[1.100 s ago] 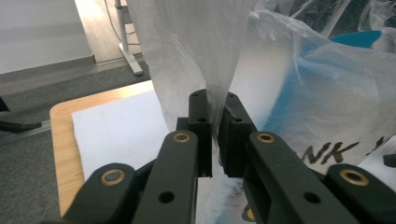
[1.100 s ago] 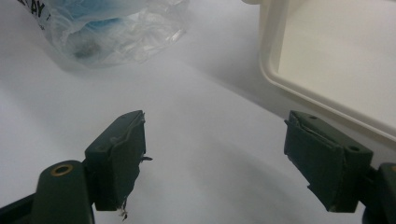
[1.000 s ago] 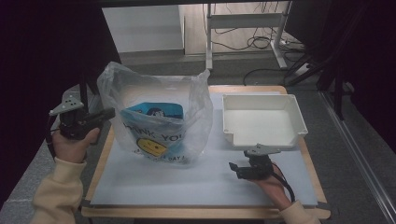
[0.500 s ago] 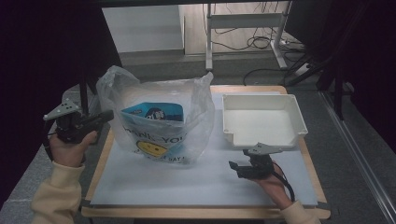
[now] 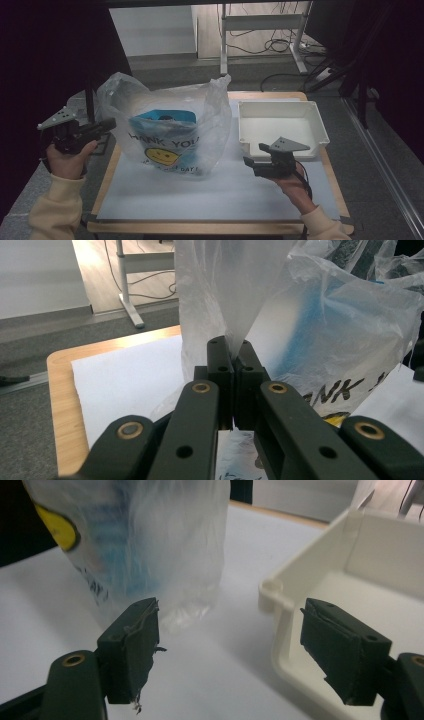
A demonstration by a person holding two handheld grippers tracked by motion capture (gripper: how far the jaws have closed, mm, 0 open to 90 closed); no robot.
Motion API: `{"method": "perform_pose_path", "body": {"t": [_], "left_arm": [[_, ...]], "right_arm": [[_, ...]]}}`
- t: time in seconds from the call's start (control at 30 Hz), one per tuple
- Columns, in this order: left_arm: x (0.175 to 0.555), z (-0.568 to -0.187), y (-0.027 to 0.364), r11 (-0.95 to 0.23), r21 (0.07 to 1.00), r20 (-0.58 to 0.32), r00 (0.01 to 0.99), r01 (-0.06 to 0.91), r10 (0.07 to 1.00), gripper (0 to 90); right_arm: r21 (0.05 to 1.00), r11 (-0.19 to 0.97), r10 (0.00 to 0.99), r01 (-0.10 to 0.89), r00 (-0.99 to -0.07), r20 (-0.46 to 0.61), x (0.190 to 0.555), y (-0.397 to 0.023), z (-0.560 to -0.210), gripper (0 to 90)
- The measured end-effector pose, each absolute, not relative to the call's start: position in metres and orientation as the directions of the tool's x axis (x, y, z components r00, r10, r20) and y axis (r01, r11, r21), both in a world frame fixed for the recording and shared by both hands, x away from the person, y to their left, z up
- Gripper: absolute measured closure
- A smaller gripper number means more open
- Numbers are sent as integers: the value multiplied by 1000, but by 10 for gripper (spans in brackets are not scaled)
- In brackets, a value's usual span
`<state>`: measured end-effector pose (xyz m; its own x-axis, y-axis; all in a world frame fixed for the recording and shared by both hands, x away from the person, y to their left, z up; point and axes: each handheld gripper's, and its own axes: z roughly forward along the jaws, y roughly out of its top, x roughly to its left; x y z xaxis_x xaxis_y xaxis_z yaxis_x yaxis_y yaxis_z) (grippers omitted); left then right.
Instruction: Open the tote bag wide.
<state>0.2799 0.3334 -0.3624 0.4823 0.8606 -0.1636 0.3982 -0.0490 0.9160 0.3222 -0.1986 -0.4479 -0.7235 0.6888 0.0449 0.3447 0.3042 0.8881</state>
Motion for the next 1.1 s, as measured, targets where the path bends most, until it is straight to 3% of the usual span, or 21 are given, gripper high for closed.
{"method": "perform_pose_path", "body": {"t": [0.4,1.1], "left_arm": [[280,-362,333,-49,914,-166,480,404,861,889],[278,-362,337,-40,914,-172,476,404,863,888]], "right_arm": [[907,313,659,280,-752,4,351,-170,-390,280],[906,337,626,258,-780,-11,377,-124,-357,281]]}}
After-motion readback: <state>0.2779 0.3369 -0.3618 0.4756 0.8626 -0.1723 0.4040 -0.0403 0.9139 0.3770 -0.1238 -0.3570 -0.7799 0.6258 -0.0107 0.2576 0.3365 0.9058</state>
